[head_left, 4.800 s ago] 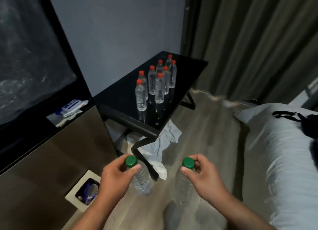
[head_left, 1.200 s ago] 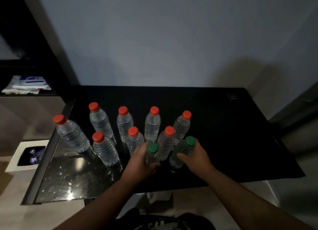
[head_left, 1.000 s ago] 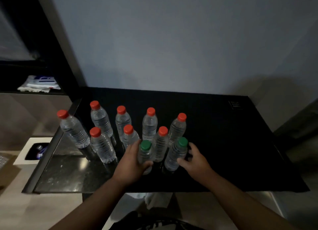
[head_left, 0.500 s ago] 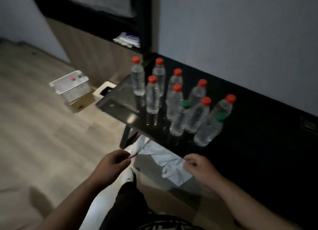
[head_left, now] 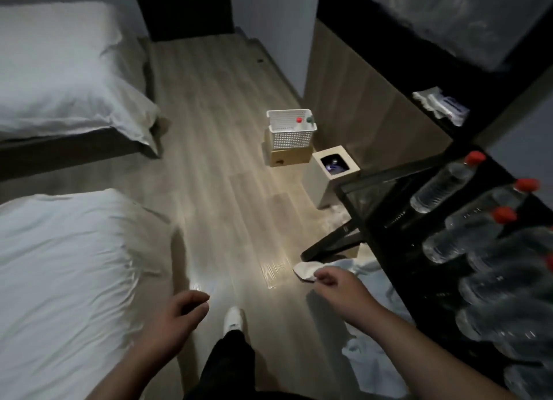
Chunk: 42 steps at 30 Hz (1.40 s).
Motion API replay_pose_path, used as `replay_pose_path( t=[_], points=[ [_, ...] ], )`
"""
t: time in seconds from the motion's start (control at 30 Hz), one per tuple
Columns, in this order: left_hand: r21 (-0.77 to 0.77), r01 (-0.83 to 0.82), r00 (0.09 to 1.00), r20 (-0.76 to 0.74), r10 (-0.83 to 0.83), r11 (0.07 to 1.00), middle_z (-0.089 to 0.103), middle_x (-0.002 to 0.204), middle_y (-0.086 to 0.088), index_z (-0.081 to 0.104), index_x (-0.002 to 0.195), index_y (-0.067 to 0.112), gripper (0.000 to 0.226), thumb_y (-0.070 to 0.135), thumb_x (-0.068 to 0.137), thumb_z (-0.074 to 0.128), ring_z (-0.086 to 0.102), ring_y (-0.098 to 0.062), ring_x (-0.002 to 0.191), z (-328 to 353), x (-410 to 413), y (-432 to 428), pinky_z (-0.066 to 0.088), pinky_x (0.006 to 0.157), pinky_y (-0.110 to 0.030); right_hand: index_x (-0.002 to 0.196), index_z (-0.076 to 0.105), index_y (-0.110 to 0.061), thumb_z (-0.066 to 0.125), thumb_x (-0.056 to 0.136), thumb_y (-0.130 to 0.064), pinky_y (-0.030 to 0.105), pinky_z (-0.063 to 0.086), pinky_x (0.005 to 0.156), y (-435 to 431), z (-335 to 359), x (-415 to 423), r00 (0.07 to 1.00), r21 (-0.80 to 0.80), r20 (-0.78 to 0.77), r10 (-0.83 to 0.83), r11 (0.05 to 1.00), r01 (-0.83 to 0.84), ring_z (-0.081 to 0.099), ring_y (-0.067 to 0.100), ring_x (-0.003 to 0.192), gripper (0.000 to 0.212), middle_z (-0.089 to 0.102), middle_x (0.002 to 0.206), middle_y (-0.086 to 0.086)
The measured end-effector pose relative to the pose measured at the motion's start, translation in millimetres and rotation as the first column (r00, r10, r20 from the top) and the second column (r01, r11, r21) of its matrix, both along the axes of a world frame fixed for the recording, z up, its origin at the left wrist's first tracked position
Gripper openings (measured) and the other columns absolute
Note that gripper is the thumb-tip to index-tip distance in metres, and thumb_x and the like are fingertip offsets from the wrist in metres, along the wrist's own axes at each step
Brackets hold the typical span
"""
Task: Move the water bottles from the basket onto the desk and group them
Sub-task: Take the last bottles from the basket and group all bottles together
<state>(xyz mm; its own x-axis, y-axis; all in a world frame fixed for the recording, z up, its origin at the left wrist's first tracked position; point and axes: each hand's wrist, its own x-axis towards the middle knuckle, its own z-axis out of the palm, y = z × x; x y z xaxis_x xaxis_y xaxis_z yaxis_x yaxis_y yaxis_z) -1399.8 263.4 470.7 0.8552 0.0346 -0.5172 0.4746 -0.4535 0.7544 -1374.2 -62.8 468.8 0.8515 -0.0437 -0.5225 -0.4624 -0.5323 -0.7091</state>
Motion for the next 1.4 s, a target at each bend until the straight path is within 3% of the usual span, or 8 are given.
replay_pose_path(
  t=[0.2, 0.3, 0.37, 0.6, 0.9, 1.07, 1.23, 1.4],
  points=[
    [-0.008, -0.004, 0.999, -0.048, 0.003, 1.000, 0.075, 0.092, 0.006, 0.073, 0.095, 0.030, 0.042, 0.055, 0.063, 0.063, 0.069, -0.013, 0.090, -16, 74, 63, 0.054, 0.088, -0.044, 0.102, 0.064, -0.027, 0.066, 0.085, -0.019, 0.016, 0.047, 0.076, 66, -3, 100, 1.000, 0.014, 0.002, 0.009, 1.000, -0.009, 0.064, 0.008, 0.097, 0.019, 0.067, 0.099, -0.008],
    [0.005, 0.056, 0.998, -0.008, -0.056, 0.998, 0.072, 0.099, 0.009, 0.068, 0.092, 0.039, 0.013, 0.036, 0.079, 0.068, 0.066, -0.005, 0.096, -7, 124, 74, 0.052, 0.089, -0.033, 0.097, 0.065, -0.026, 0.067, 0.084, -0.014, 0.026, 0.051, 0.084, 85, 4, 145, 0.998, 0.002, 0.048, -0.040, 0.999, 0.040, 0.066, 0.013, 0.095, 0.018, 0.069, 0.094, -0.007],
    [0.013, 0.102, 0.994, 0.027, -0.102, 0.995, 0.070, 0.102, 0.007, 0.066, 0.094, 0.033, 0.014, 0.021, 0.087, 0.067, 0.064, -0.004, 0.097, 5, 165, 75, 0.048, 0.087, -0.025, 0.098, 0.066, -0.024, 0.066, 0.085, -0.012, 0.026, 0.050, 0.087, 92, 12, 168, 0.993, 0.007, 0.080, -0.083, 0.997, 0.083, 0.065, 0.010, 0.094, 0.018, 0.068, 0.093, -0.008],
    [-0.088, 0.111, 0.994, 0.034, -0.108, 0.990, 0.070, 0.096, -0.009, 0.069, 0.093, 0.022, 0.008, 0.020, 0.089, 0.063, 0.066, -0.028, 0.096, 17, 289, 64, 0.055, 0.084, -0.042, 0.100, 0.065, -0.026, 0.067, 0.085, -0.015, 0.034, 0.052, 0.093, 77, 5, 196, 0.981, 0.015, 0.020, -0.195, 0.981, 0.194, 0.065, 0.012, 0.100, 0.018, 0.070, 0.101, -0.001],
    [-0.074, 0.155, 0.987, -0.025, -0.157, 0.985, 0.070, 0.100, 0.001, 0.068, 0.103, 0.019, 0.017, 0.025, 0.087, 0.066, 0.066, -0.017, 0.097, 3, 407, 46, 0.053, 0.093, -0.042, 0.104, 0.064, -0.021, 0.064, 0.088, -0.013, 0.035, 0.052, 0.092, 37, -34, 292, 0.968, -0.037, -0.105, -0.229, 0.973, 0.227, 0.064, 0.013, 0.098, 0.018, 0.068, 0.102, 0.001],
    [0.051, 0.173, 0.982, -0.081, -0.168, 0.984, 0.070, 0.099, 0.002, 0.069, 0.100, 0.017, 0.013, 0.015, 0.088, 0.066, 0.065, -0.013, 0.095, 1, 479, 67, 0.052, 0.088, -0.034, 0.103, 0.066, -0.019, 0.064, 0.088, -0.015, 0.011, 0.045, 0.070, 65, -54, 400, 0.985, -0.004, -0.131, -0.111, 0.994, 0.112, 0.062, 0.008, 0.094, 0.016, 0.064, 0.094, -0.009],
    [0.109, 0.088, 0.995, -0.062, -0.081, 0.990, 0.067, 0.097, 0.007, 0.066, 0.100, 0.021, 0.011, 0.017, 0.089, 0.063, 0.061, -0.006, 0.089, 4, 541, 82, 0.050, 0.081, -0.028, 0.093, 0.063, -0.027, 0.066, 0.085, -0.022, 0.028, 0.051, 0.084, 88, -62, 499, 0.973, 0.015, -0.191, 0.127, 0.992, -0.127, 0.063, 0.016, 0.091, 0.009, 0.066, 0.096, 0.000],
    [0.066, -0.079, 0.991, -0.105, 0.085, 0.995, 0.067, 0.078, -0.001, 0.069, 0.091, 0.016, 0.007, 0.012, 0.087, 0.065, 0.061, -0.015, 0.074, 0, 558, 85, 0.053, 0.077, -0.036, 0.109, 0.065, -0.016, 0.062, 0.088, -0.022, 0.015, 0.045, 0.069, 99, -46, 586, 0.980, 0.015, -0.134, 0.146, 0.989, -0.145, 0.062, 0.007, 0.086, 0.022, 0.066, 0.097, -0.005]
  ],
)
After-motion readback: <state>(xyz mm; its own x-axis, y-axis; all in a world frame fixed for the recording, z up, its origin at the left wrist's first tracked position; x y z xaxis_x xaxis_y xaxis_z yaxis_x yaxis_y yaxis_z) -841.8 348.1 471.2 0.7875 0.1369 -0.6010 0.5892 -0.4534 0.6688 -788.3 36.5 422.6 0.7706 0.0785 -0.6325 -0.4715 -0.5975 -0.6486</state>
